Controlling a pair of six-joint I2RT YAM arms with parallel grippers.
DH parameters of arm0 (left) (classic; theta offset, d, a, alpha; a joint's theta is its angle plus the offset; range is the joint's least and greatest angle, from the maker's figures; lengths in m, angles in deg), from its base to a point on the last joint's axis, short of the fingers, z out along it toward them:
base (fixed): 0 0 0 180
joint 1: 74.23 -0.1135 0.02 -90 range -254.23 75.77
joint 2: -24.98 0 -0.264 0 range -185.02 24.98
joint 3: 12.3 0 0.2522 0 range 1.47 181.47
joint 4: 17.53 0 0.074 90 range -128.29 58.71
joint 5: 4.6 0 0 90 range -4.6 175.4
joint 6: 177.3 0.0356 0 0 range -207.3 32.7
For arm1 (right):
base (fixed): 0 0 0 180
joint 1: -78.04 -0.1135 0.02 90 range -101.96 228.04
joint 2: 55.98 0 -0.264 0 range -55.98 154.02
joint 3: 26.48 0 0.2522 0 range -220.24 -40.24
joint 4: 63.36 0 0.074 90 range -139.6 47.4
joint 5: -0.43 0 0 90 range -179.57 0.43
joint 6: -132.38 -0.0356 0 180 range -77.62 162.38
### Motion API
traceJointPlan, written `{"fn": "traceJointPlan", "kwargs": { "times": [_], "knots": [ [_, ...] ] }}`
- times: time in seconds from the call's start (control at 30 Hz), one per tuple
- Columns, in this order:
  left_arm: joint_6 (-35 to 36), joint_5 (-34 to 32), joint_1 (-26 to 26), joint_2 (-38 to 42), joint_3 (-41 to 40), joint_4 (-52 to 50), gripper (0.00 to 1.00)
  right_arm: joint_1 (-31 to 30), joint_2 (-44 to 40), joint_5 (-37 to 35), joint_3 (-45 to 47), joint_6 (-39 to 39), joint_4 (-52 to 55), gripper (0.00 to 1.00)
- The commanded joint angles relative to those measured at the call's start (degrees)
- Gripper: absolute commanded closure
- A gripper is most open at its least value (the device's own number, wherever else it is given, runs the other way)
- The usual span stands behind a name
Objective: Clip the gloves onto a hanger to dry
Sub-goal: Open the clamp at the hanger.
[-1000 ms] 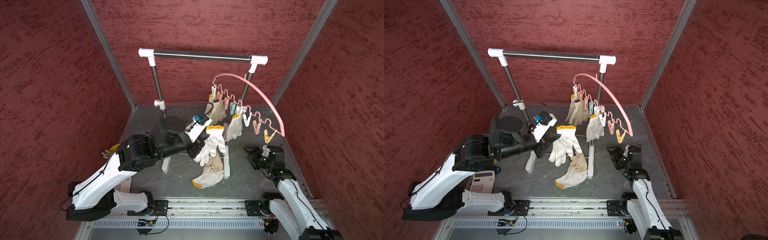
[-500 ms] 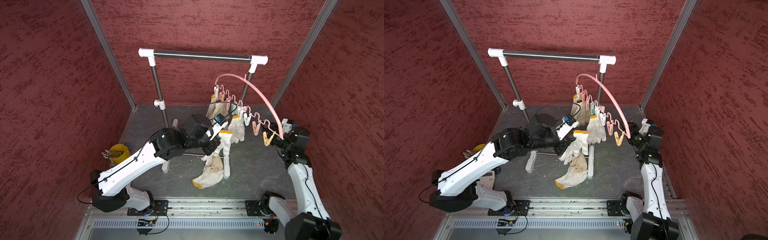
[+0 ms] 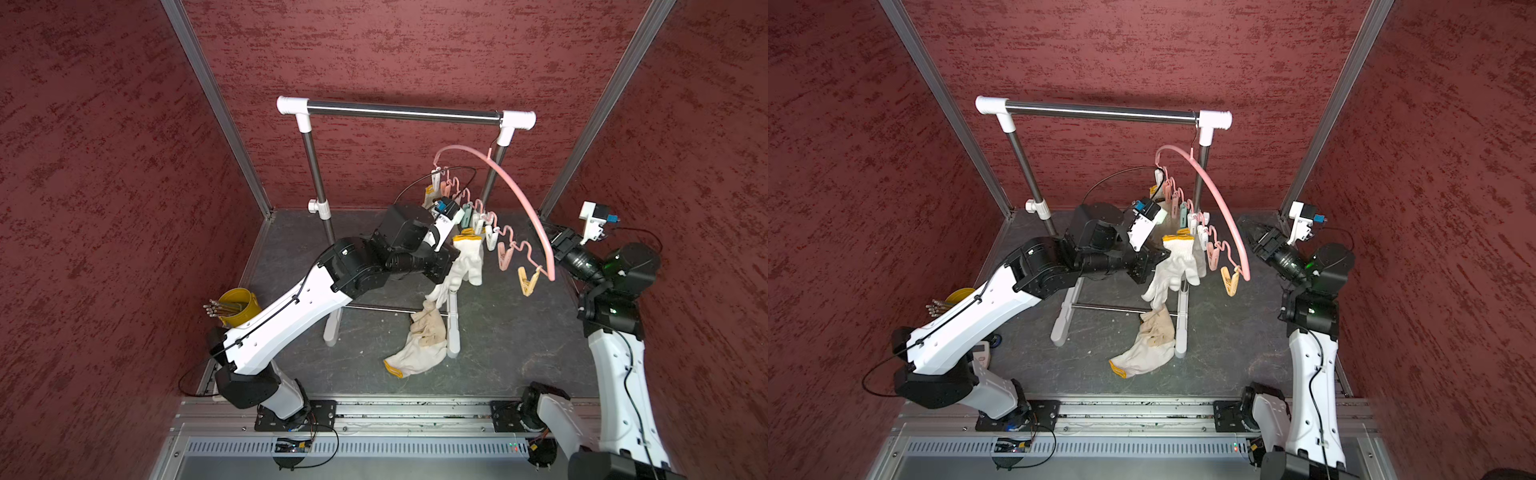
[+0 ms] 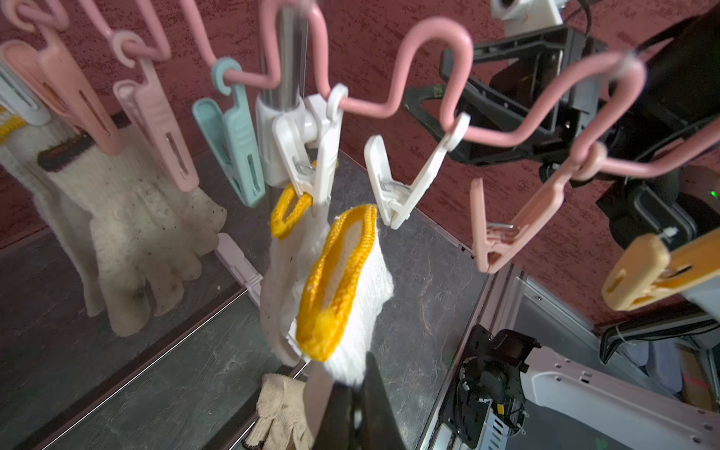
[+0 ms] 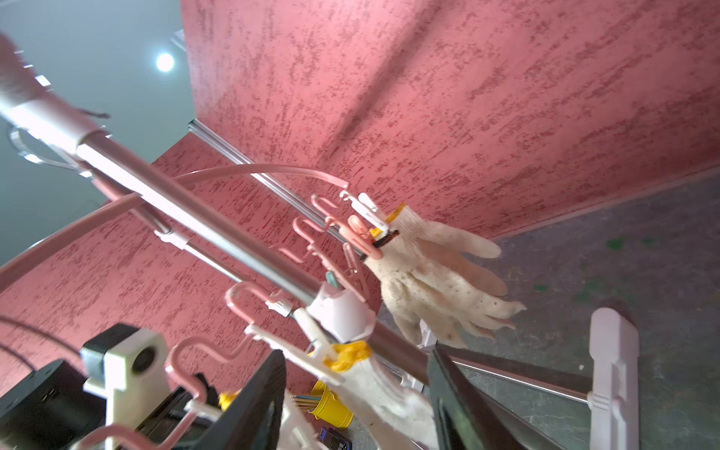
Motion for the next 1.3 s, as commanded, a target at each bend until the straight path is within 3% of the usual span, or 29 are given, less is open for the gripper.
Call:
{"fn": "traceJointPlan", "kwargs": {
  "times": [0.0,0.3,0.57,1.27],
  "knots": [
    [-2.73,1.30,-0.70,-1.17,2.34,2.32,1.00,0.10,-3.22,1.89,-0.10,-0.89,-1.68,0.45],
    [-3.21,1.62,-0.97,-3.27,4.96,2.98,1.00,-0.74,-6.02,3.15,-0.77,1.47,3.67,0.63],
    [-3.04,2.07,-1.80,-4.19,6.30,1.90,1.00,-3.94,-6.31,2.95,1.35,1.80,5.05,0.66],
    [-3.47,0.34,-2.81,-2.17,4.42,-0.07,1.00,-21.35,-2.72,-5.03,-2.49,7.27,10.66,0.66]
  ]
}}
